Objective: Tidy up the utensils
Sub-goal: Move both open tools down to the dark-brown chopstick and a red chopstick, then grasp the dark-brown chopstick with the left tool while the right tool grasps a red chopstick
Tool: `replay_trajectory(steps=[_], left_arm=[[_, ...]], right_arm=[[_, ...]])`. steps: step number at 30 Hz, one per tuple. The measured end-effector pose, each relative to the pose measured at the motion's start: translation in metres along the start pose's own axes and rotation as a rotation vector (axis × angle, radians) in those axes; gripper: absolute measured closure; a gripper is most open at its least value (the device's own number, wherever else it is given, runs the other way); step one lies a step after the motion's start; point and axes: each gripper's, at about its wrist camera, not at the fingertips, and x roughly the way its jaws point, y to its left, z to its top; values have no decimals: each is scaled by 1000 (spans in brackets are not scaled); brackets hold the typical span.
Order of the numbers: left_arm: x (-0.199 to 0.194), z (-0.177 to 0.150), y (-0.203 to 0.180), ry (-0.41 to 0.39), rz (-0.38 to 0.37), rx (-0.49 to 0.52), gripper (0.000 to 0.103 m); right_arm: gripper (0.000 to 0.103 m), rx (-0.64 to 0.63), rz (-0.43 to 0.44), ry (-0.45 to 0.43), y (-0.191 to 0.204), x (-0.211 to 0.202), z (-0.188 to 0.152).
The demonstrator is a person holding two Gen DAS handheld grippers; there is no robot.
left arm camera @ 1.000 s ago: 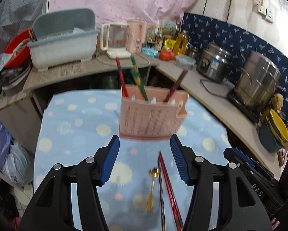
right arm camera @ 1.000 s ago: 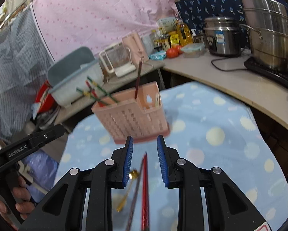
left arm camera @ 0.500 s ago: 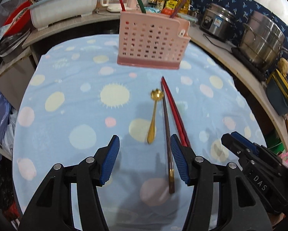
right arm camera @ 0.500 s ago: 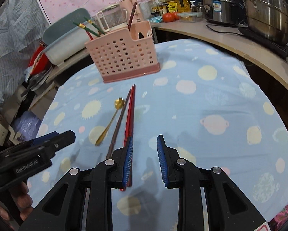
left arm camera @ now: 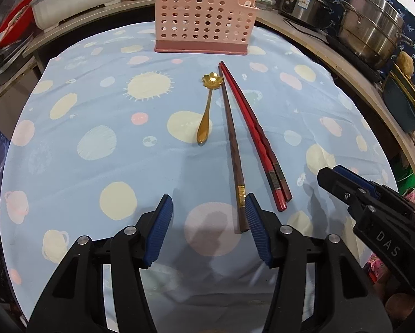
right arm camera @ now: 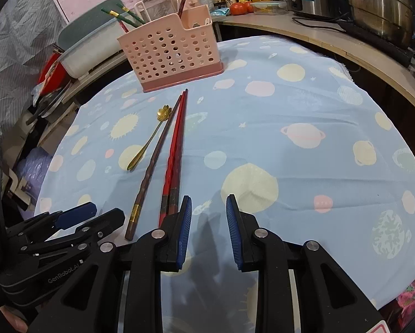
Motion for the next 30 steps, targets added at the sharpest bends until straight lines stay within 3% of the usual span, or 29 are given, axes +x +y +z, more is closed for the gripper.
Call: replay_trajectory(steps=[8,15,17,30], left_arm=[[11,-4,-11,13,23,44,55],[12,-1,0,8,54,27,89],[13,0,5,8,52,16,94],[12,0,9,8,29,6,93]], right_arm=[[77,-10,8,10,3,3,-3],[77,-33,14,24,10,10,-3],[77,-45,16,29,13,13,-3],[80,-128,2,34,32,32,1]])
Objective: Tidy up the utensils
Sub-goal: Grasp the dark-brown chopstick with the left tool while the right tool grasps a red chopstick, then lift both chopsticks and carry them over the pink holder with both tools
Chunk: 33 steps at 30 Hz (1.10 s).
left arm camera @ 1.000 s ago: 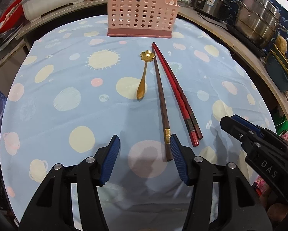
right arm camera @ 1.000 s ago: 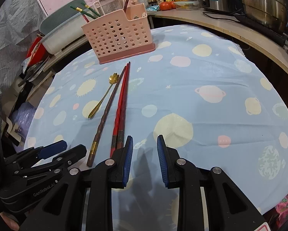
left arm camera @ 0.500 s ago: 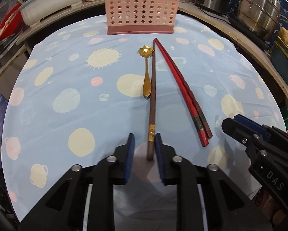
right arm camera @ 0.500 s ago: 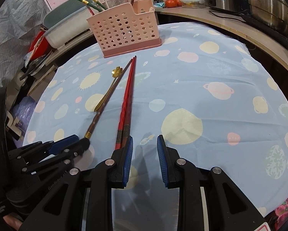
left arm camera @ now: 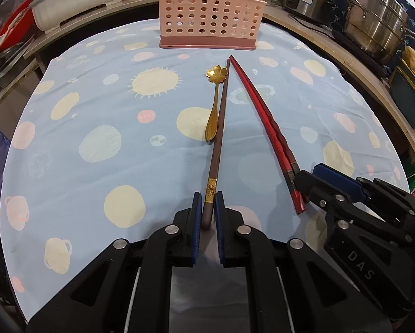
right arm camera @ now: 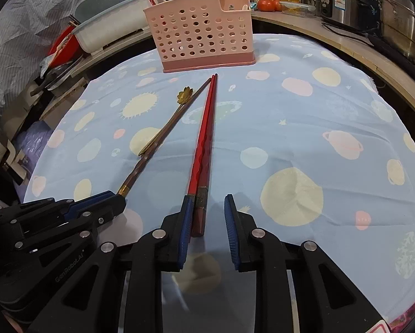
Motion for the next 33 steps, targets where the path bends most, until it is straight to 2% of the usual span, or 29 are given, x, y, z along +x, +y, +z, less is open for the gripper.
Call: replay_trajectory(steps=[8,16,21,33], left_arm=[[-1,-1,5,-6,-32,-20,93],[1,1,2,-16,-21,-9,92],[2,3,0,-16,-14,-1,92],[-6,2,1,-4,-25,-10,95]], right_arm=[[82,35,1,5,-12,0,1],[82,-27,-29,-5,1,7,-1],[95,-26,-31,-6,-1,7,0],[96,10,-15,-23,-8,-10,-3]])
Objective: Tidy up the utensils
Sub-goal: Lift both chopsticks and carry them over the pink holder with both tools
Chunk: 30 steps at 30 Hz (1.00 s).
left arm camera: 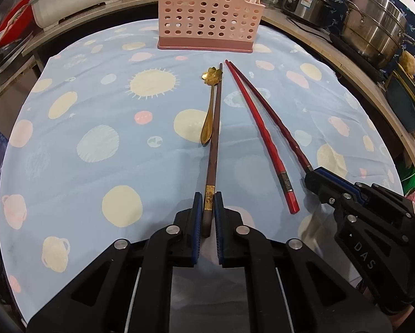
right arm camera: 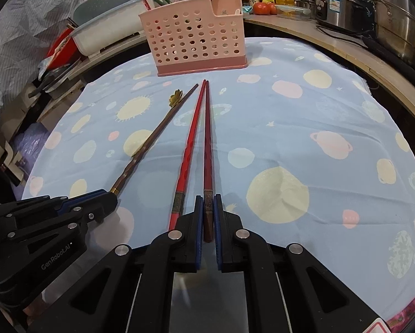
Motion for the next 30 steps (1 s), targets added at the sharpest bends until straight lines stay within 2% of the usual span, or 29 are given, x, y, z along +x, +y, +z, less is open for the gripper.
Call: replay_trajectory(steps=[15,22,30], left_arm=[[-57,16,-4,-109,-36,-14,95],[-90,33,0,-184,-62,-21,96],[-118,64,2,-275,-58,-13,96]], right_arm=[[96,62,22,-135,-14,-60,18],[96,96,41,-223,-23,-92,39],[96,117,62,-313,-30,-119,74]])
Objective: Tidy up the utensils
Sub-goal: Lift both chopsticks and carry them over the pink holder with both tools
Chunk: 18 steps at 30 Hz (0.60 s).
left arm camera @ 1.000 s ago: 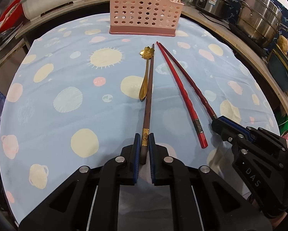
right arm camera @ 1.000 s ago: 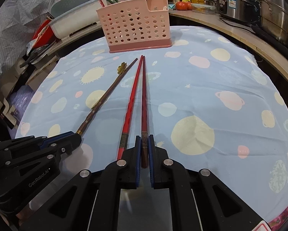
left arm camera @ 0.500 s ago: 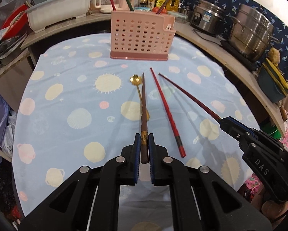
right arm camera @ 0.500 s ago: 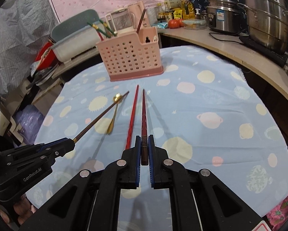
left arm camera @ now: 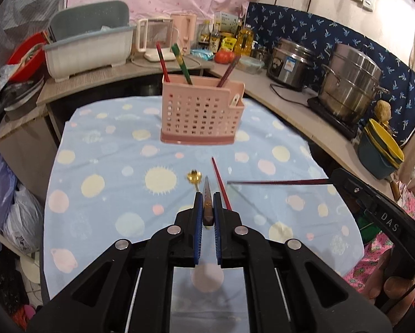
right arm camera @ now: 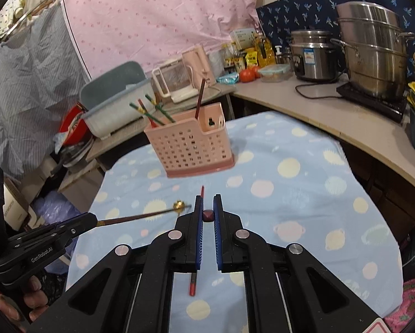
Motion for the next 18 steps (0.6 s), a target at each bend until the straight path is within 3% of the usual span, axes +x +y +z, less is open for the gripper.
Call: replay_trajectory(steps=[18], left_arm=[[-17,117,2,-201,22,15,96]], right_arm=[[96,-2,28,-190,1,-2,111]])
